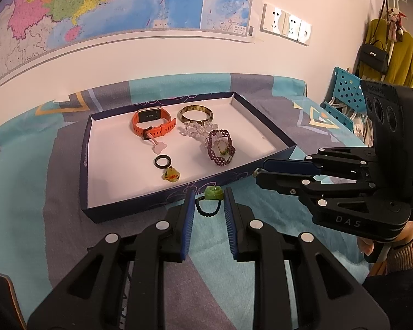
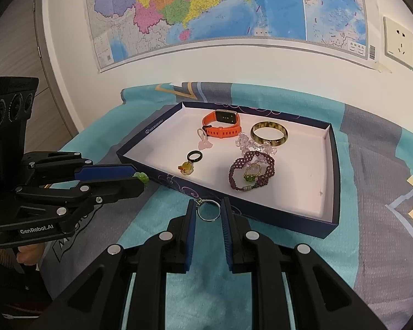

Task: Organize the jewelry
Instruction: 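Carry the silver ring with the right gripper while the left gripper carries the green ring into the box, then open the right gripper releasing the silver ring while the left gripper releases the green ring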

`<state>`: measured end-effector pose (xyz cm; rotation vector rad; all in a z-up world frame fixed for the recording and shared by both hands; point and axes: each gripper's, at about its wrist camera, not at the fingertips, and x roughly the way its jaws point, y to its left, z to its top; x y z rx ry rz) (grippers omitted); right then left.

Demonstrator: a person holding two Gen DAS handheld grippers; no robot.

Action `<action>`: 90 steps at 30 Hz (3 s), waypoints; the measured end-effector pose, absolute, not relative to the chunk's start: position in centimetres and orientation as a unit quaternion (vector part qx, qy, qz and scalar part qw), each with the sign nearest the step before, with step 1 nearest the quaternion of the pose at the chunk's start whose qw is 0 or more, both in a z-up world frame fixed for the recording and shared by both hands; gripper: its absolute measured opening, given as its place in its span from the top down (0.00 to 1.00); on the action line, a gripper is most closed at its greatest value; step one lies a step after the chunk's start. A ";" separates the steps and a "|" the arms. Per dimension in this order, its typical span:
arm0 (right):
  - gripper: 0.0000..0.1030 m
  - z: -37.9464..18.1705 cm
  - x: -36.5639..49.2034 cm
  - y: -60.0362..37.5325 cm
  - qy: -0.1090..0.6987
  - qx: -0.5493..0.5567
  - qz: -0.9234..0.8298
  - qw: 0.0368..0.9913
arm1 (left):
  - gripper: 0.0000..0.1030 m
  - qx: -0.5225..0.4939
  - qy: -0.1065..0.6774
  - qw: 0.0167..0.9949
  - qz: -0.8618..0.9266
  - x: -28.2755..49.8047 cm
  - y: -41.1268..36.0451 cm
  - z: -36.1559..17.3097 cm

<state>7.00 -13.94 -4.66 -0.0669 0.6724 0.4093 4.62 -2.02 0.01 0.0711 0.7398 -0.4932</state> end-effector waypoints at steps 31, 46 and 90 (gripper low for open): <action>0.84 -3.8 8.9 -13.5 0.319 -0.032 0.203 0.925 | 0.79 0.034 0.351 0.907 -0.228 6.8 -1.8 0.5; 0.84 -3.7 11.7 -13.1 0.325 -0.037 0.194 0.925 | 0.79 0.042 0.357 0.907 -0.221 8.8 -2.6 0.0; 0.80 -6.2 18.2 -11.6 0.373 -0.027 0.162 0.913 | 0.78 0.032 0.401 0.896 -0.186 13.8 -3.3 -3.2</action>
